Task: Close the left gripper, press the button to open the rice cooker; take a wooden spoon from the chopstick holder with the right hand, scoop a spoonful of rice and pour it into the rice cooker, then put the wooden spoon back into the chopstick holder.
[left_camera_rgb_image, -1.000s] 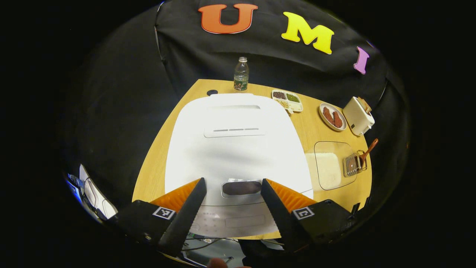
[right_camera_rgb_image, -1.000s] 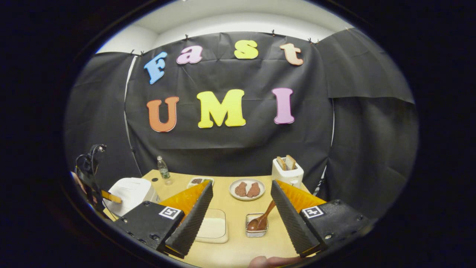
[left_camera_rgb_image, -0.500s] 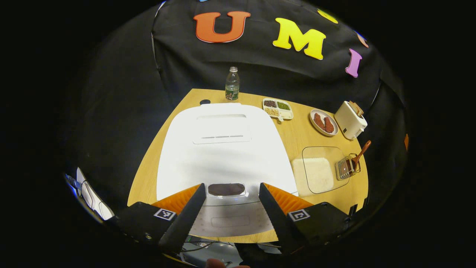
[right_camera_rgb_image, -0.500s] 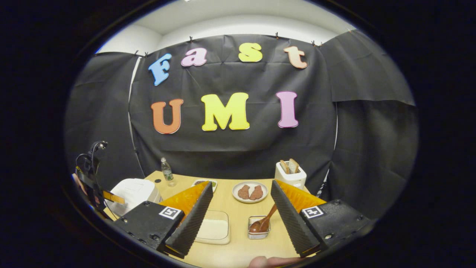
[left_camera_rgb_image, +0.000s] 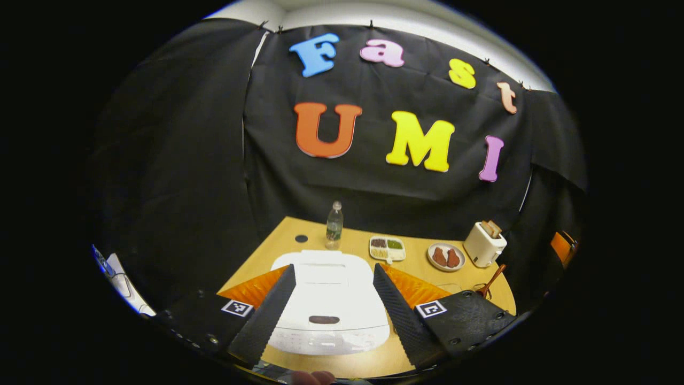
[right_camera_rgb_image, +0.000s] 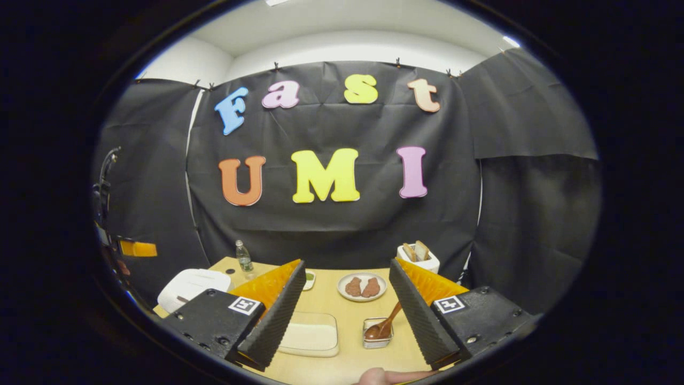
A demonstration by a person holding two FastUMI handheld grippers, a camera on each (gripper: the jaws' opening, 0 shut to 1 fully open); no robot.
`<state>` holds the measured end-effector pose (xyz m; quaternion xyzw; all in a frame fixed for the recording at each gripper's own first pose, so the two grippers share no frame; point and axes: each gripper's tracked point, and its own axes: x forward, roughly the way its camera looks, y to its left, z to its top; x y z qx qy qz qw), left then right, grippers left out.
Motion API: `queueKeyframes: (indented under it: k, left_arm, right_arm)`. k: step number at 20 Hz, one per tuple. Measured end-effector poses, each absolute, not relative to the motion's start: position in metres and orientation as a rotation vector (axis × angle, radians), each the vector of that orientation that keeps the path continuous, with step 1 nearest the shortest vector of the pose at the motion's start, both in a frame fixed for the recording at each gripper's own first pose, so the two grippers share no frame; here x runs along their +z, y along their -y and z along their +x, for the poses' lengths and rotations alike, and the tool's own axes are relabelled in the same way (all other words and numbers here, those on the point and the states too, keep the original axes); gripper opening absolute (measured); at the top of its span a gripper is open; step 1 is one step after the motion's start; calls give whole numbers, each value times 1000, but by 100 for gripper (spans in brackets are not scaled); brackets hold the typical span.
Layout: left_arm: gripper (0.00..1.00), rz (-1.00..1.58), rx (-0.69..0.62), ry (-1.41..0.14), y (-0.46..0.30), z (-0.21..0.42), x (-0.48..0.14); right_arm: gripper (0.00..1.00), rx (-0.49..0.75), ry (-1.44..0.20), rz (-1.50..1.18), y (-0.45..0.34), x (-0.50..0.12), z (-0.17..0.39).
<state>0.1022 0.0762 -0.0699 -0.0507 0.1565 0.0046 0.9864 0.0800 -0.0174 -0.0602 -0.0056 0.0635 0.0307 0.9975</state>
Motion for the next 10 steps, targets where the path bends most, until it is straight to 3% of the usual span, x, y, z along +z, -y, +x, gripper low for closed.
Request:
queueKeyframes:
  k: [5,10]
  left_arm:
    - [95,-79,-80,-132,-44,71,-21]
    - [95,-88,-142,-76,-2,34,2]
  right_arm:
    - [96,2,-79,-21,4,-35,39]
    - [100,-47,-11,-3,14,-4,5]
